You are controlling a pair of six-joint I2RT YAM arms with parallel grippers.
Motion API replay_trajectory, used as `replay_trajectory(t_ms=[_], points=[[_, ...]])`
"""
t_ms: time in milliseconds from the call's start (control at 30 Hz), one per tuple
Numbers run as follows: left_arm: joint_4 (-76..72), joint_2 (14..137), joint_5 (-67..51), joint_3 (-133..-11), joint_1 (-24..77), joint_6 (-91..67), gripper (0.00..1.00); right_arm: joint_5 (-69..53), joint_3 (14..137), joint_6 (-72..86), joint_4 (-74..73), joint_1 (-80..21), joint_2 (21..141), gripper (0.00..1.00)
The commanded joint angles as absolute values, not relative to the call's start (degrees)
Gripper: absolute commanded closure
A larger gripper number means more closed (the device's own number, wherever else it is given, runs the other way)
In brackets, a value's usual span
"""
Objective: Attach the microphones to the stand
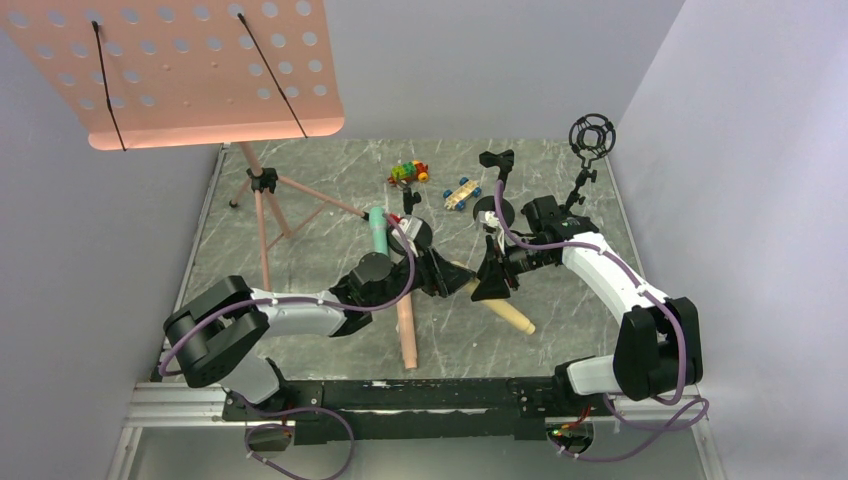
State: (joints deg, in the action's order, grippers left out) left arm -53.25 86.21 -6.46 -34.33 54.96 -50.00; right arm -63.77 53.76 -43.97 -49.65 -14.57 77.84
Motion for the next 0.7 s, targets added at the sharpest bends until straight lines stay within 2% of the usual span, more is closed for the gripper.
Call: replay_trajectory(t_ms=[0, 167, 400, 667], points=[[-49.93, 86.32, -11.69, -36.55, 56.07, -48.84, 0.29, -67.79, 56.51, -46.42, -46.94, -14.58, 76.44, 0.76], [-48.97, 86.46, -12.60, -36.74, 56.07, -48.37, 0.27, -67.93, 56.43, -46.48, -46.93, -14.51, 76.36, 0.76], [-50.55, 86.62, -12.46, -37.03, 56.07, -49.16, 0.33, -68.05, 56.77, -47.64, -48.21, -14.50, 77.11, 0.76], [-52.11, 84.29, -9.14, -35.19, 56.02, -50.04, 0.30, -68.29, 56.95, -48.58, -49.03, -14.50, 77.47, 0.76]])
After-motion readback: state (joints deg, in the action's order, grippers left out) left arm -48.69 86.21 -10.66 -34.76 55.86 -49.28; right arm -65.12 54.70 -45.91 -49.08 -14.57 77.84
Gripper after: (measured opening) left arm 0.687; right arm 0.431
